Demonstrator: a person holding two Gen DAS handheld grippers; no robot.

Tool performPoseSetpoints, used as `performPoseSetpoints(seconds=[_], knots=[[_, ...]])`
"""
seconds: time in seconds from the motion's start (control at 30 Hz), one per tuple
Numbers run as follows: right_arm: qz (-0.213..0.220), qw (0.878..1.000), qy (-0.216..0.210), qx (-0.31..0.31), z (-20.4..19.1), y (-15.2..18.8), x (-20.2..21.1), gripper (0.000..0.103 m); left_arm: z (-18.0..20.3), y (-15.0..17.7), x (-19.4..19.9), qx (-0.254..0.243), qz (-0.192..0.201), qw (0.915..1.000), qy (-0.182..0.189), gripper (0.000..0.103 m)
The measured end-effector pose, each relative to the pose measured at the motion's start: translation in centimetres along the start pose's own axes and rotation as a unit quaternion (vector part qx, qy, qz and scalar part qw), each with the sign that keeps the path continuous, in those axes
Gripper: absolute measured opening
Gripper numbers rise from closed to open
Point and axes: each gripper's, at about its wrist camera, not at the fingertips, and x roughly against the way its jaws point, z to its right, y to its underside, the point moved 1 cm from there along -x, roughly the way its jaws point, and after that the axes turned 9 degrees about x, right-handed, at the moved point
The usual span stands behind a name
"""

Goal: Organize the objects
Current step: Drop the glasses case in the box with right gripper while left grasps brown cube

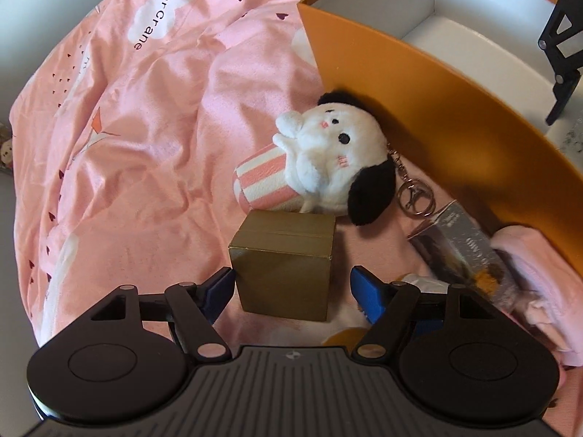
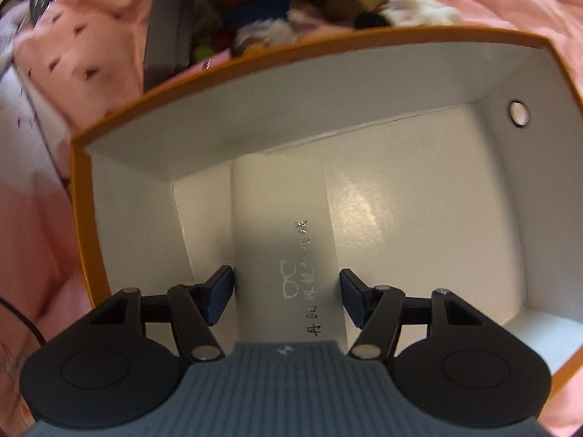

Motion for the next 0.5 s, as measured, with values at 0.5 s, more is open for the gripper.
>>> performPoseSetpoints(seconds=[0.5], knots=[[-0.106, 0.989, -0.084, 0.057, -0.1, 0.1, -2.5, 0.064, -0.5, 0.3, -0.7, -0.016, 0.024, 0.9996, 0.007, 0.083]])
